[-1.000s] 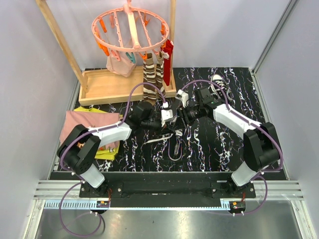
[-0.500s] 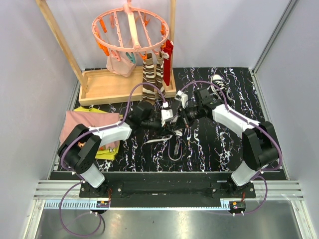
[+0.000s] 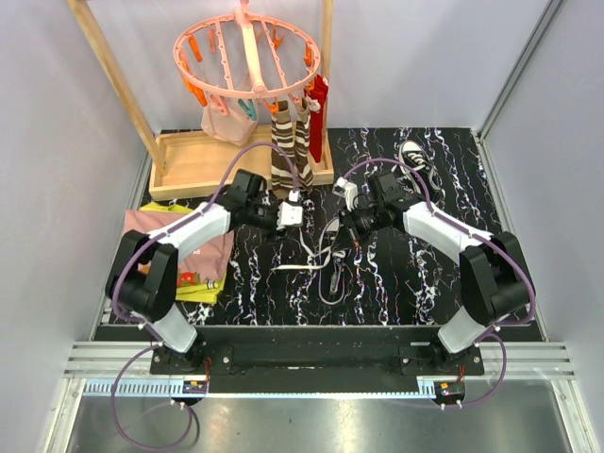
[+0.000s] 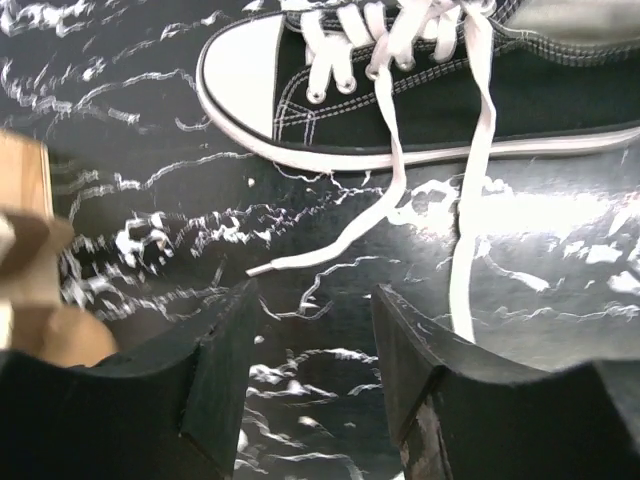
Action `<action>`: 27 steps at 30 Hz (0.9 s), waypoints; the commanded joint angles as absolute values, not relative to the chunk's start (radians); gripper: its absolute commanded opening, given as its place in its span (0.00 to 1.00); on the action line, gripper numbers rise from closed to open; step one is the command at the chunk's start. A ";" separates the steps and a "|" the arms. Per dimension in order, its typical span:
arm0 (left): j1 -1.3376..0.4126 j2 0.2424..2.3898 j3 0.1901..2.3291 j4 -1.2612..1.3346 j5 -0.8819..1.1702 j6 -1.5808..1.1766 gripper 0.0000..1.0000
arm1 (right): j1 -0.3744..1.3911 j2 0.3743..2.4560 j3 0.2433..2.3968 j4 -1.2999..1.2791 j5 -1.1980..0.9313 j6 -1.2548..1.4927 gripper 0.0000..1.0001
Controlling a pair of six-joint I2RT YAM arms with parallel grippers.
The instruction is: Tie the shoes
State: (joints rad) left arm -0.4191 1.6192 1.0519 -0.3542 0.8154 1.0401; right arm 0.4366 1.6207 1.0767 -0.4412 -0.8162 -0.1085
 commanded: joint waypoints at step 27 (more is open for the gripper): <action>-0.571 2.106 1.528 -0.897 0.542 1.666 0.51 | 0.425 1.588 1.080 -0.420 -0.787 -0.077 0.00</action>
State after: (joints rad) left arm -0.5484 2.0663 1.4868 -0.8768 0.6312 1.6497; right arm 0.4335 1.6196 1.0767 -0.4385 -0.7940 -0.0807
